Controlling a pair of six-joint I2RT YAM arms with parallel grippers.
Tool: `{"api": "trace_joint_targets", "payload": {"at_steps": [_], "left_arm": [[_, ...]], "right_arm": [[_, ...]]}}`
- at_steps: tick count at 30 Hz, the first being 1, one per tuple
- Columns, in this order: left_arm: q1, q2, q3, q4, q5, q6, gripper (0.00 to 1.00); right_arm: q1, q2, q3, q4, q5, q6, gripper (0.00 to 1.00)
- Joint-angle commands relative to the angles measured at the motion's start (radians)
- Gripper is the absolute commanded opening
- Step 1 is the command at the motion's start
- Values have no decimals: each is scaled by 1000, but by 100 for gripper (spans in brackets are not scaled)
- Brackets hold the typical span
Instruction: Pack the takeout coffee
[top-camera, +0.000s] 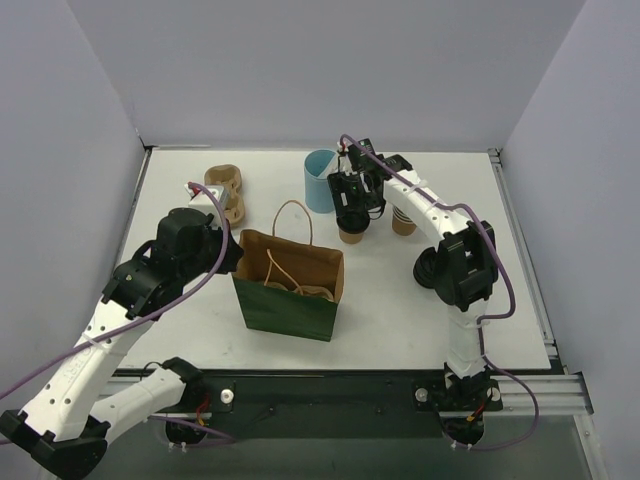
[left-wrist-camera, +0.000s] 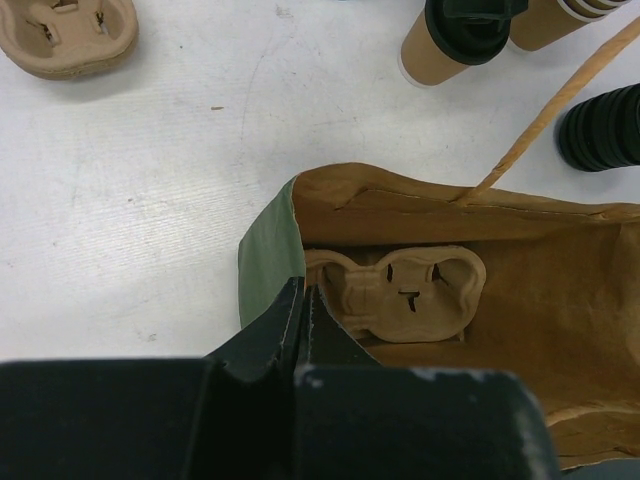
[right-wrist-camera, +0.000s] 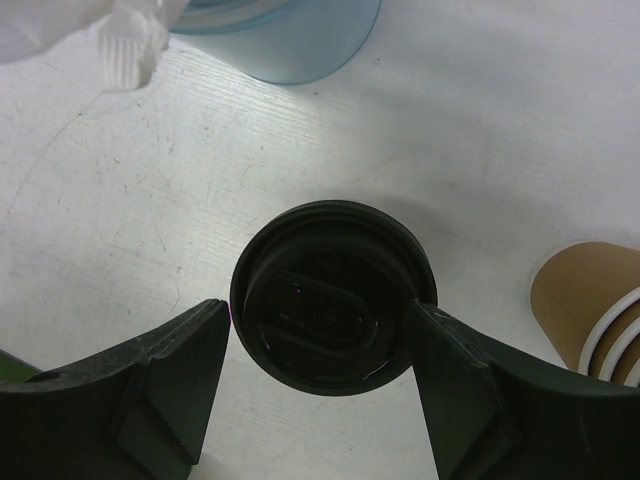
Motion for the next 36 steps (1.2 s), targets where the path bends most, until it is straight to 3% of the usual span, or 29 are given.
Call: {"api": "trace_joint_targets", "payload": {"at_steps": [1, 20, 36], "left_arm": [[4, -17, 13, 4, 8, 0, 0], [4, -2, 25, 8, 28, 11, 0], [4, 0, 31, 5, 37, -12, 0]], "right_arm": [[7, 2, 32, -39, 39, -2, 73], [7, -12, 46, -45, 87, -14, 82], [6, -7, 0, -51, 48, -16, 80]]}}
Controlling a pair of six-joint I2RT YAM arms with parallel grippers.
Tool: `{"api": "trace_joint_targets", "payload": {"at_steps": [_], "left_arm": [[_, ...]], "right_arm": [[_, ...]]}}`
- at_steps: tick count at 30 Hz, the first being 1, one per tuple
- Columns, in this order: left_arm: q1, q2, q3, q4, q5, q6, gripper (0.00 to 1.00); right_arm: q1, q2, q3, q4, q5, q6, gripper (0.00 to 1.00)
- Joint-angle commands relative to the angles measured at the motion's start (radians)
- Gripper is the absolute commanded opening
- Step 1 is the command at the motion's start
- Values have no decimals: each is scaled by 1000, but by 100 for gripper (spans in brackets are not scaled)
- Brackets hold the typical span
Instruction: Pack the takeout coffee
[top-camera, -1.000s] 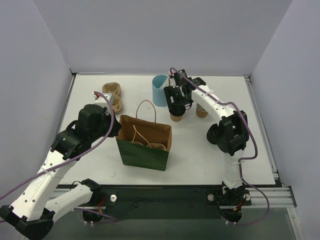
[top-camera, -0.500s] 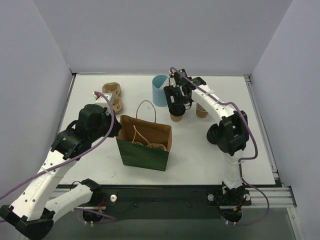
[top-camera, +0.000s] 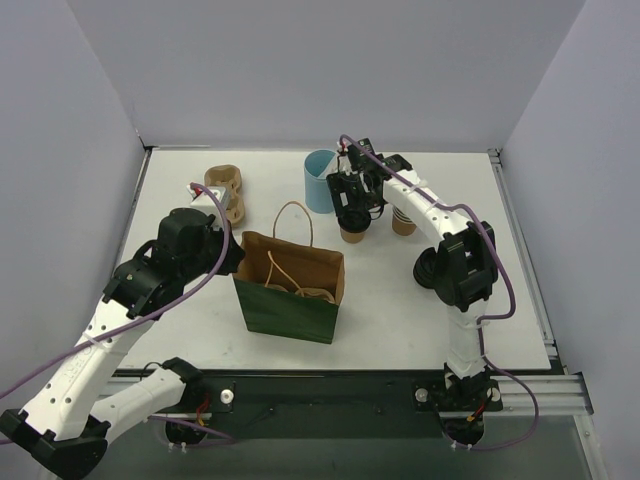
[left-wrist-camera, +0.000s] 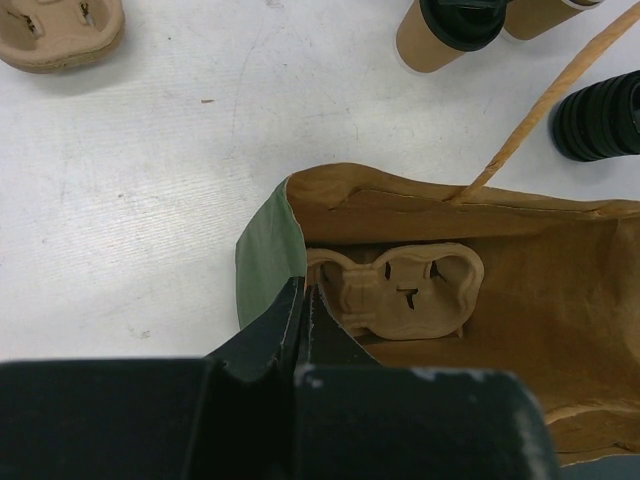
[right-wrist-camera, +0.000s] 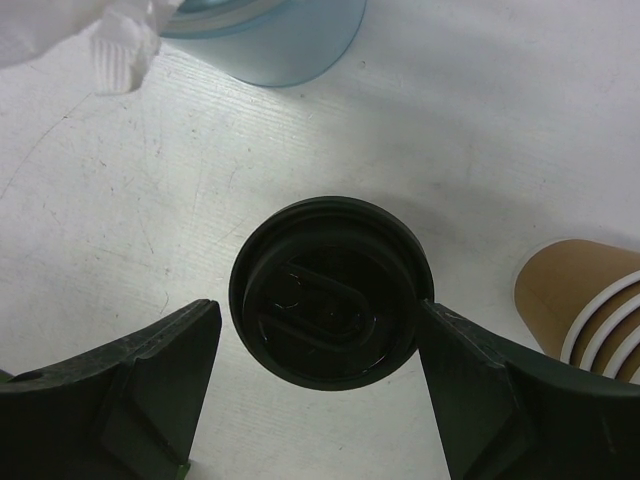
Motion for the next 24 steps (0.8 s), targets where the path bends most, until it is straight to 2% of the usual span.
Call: {"api": "trace_joint_targets", "payload": {"at_steps": [1, 22, 24], "left_arm": [[4, -5, 33, 13, 14, -11, 0], [4, -15, 25, 16, 25, -9, 0], [4, -15, 35, 13, 28, -5, 0]], "right_arm": [[4, -4, -13, -47, 22, -3, 79], [17, 43, 8, -82, 79, -11, 73], [20, 46, 10, -82, 92, -14, 69]]}}
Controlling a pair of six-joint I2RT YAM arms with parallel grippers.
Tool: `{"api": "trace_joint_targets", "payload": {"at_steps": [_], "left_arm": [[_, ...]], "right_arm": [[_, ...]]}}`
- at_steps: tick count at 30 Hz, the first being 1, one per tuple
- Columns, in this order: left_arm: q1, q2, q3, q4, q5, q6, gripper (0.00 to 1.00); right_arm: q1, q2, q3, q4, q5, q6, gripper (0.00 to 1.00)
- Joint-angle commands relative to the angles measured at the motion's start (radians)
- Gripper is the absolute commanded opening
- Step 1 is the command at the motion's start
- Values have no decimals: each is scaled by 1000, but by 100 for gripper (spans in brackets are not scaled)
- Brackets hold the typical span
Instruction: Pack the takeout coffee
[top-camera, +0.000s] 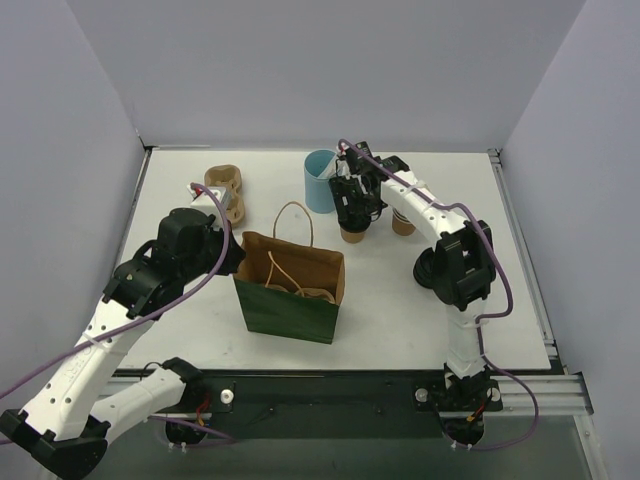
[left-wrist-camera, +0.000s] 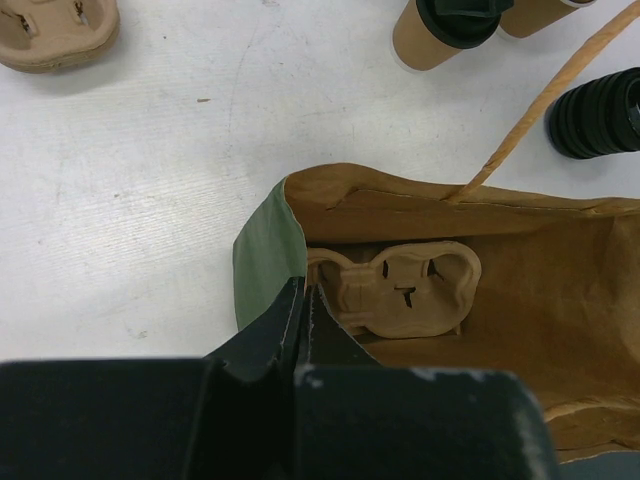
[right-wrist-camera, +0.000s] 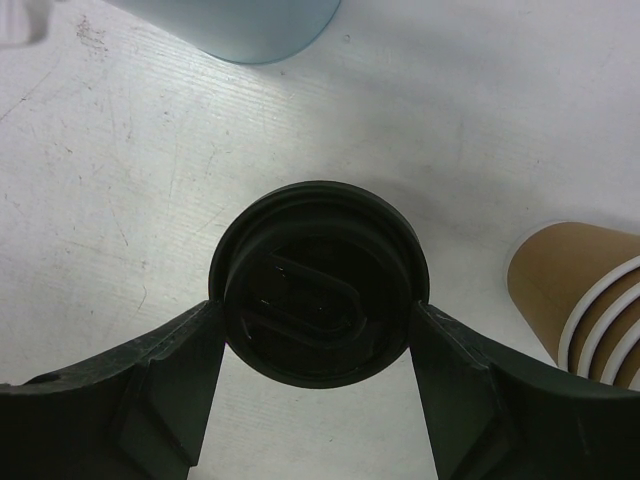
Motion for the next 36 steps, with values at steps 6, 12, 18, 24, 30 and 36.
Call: {"api": "trace_joint_targets", "payload": {"at_steps": [6, 12, 18, 24, 30, 36], "left_arm": [[4, -16, 45, -4, 11, 5, 8], [4, -19, 45, -6, -3, -6, 22], [4, -15, 65, 0, -32, -3, 32], [7, -4, 91, 18, -52, 3, 40], [10, 14, 111, 25, -53, 0, 36], [10, 28, 102, 22, -23, -26, 3]], "right_arm": [[10, 13, 32, -61, 67, -20, 43], [2, -72, 58, -88, 90, -15, 38], [5, -235, 72, -137, 106, 2, 37], [19, -425, 70, -210, 121, 2, 36], [33, -602, 96, -222, 73, -11, 36], [110, -720, 142, -204, -17, -35, 36]]}}
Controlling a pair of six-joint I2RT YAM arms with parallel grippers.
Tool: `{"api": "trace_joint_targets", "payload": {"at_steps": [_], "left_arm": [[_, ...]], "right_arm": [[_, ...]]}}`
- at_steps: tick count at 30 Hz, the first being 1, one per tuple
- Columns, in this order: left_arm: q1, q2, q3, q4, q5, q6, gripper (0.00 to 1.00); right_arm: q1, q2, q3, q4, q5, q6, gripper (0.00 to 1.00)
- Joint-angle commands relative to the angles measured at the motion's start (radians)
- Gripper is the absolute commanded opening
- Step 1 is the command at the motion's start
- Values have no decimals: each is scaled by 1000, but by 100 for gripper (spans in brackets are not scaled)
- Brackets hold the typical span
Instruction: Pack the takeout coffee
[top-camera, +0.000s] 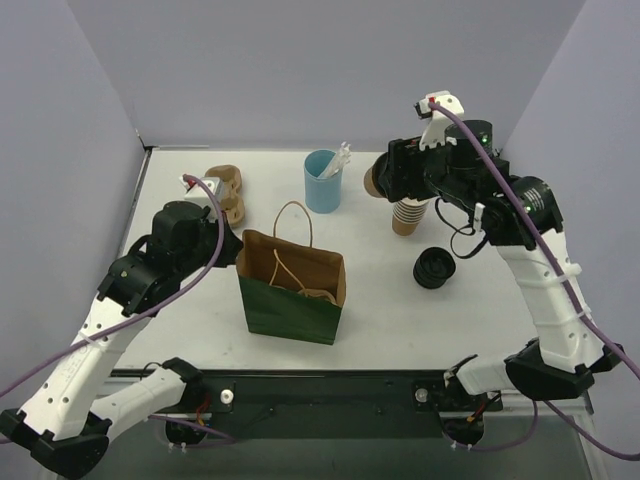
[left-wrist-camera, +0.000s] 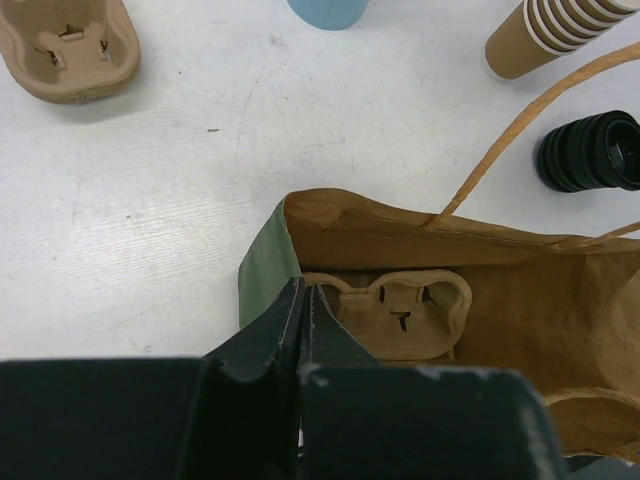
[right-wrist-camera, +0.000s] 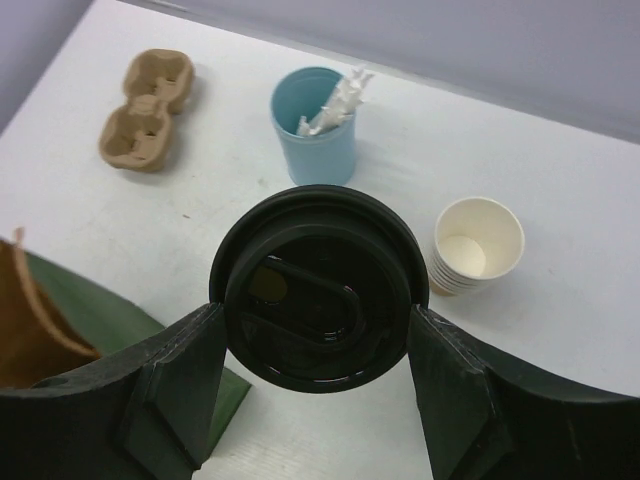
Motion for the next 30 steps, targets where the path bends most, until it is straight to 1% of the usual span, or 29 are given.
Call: {"api": "trace_joint_targets", "payload": {"at_steps": [1, 4, 6, 8, 9, 10, 12, 15, 18, 21, 22, 28, 29, 30], "left_arm": [[6, 18, 54, 7, 11, -29, 0], [6, 52, 85, -3, 6, -18, 0], [6, 61, 91, 0, 6, -12, 0], [6, 60, 88, 8, 11, 5, 0], [6, 57, 85, 8, 8, 12, 15], [6, 57, 88, -10, -1, 14, 27], [7, 58, 96, -23, -11, 14, 44], [7, 63, 88, -39, -35, 11, 47], [7, 60, 50, -9, -35, 22, 46], [7, 55, 25, 11, -40, 22, 42], [7, 54, 20, 14, -40, 22, 38], [7, 31, -19, 30, -25, 0, 31], [7, 34, -24, 33, -14, -1, 23], [7, 34, -29, 42, -8, -1, 18]], "right_arm": [[69, -70, 41, -5, -90, -29, 36], [128, -107, 52, 9, -159, -27, 36], [179, -128, 32, 55, -182, -29, 36], [200, -153, -9, 111, -212, -16, 36], [208, -162, -24, 133, -213, -13, 36], [222, -168, -35, 151, -207, -9, 36], [225, -162, -49, 173, -175, 20, 36], [240, -151, -31, 174, -173, 31, 36], [254, -148, -41, 174, -176, 17, 36], [266, -144, -55, 174, -190, 0, 36], [271, -142, -55, 174, -192, -3, 36], [320, -127, -43, 174, -179, -16, 36], [325, -127, -47, 174, -179, -19, 36], [337, -125, -57, 174, -181, -26, 36]]}}
